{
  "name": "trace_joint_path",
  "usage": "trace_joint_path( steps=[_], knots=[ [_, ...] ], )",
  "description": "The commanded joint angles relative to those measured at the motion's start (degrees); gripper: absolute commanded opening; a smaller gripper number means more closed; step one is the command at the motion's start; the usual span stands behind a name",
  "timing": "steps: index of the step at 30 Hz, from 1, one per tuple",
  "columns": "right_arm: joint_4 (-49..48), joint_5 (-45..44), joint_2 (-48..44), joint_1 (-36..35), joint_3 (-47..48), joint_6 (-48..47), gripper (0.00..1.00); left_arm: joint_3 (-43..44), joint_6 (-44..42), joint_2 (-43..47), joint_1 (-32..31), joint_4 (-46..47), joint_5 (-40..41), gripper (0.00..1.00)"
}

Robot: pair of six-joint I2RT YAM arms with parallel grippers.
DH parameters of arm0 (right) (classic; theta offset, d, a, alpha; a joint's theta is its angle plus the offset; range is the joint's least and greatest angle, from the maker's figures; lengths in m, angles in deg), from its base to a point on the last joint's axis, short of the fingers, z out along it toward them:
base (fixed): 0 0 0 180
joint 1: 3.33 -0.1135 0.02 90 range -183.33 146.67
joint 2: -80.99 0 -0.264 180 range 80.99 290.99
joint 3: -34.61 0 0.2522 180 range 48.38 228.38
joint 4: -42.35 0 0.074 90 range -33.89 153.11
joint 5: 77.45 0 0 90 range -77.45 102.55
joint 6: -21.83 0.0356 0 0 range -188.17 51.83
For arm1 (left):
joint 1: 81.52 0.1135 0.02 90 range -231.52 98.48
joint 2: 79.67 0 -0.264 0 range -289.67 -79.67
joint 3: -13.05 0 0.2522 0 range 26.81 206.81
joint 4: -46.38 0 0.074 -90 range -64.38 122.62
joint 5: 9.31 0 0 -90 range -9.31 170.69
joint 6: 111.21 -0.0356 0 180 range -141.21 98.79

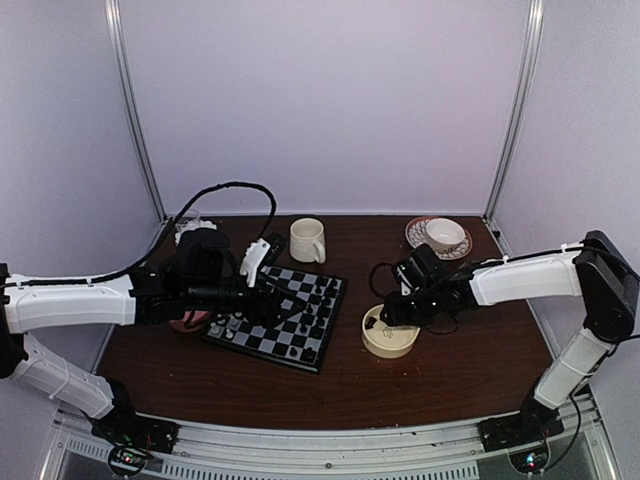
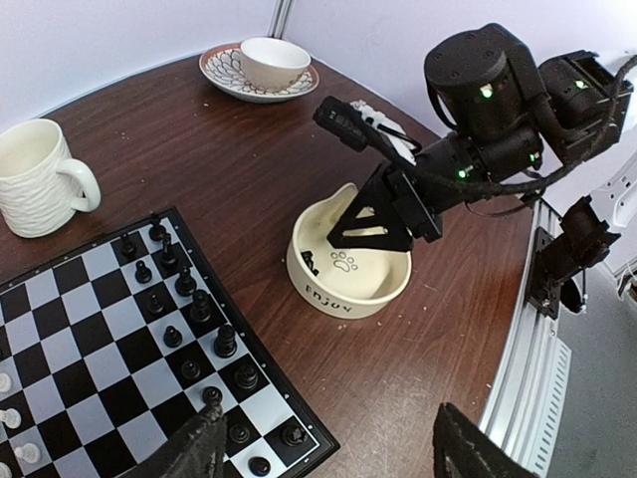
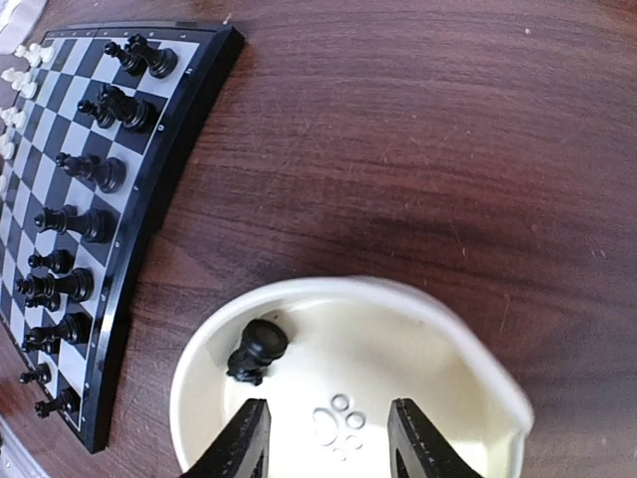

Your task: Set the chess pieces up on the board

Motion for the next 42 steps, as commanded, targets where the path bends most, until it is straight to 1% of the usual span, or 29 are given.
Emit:
trace_joint_path(
  steps=[1,3,9,15,25,36,42],
  knots=[
    [8.46,-17.5,-2.17,-6.37,4.67,11.03,0.44,0.04,-0.45,1.64,-0.31,1.15,-0.07,0.72],
    [13.11,-21.76,-1.51,-8.28,7.22,13.44,0.43,0.02,-0.21,1.47,-0.31,1.26,-0.11,0.72],
    [14.58,-23.88,0.62,-9.93,9.29,16.9,0.42,0.16,0.18,1.22,-0.28,1.28,-0.3,0.71],
    [14.2,-22.41,4.79,-10.31,11.41,17.55,0.41,0.01,0.04,1.64,-0.24,0.92,0.63,0.71],
    [9.86,-18.93,10.15,-10.6,12.34,17.19,0.39,0.12,-0.05,1.53,-0.31,0.74,0.75,0.71],
    [7.54,-19.1,9.57,-10.84,11.46,17.18,0.39,0.0,-0.05,2.1,-0.26,0.73,0.63,0.71],
    [7.6,-18.72,10.99,-10.84,12.52,16.91,0.39,0.0,-0.05,2.07,-0.3,0.74,0.54,0.71]
  ],
)
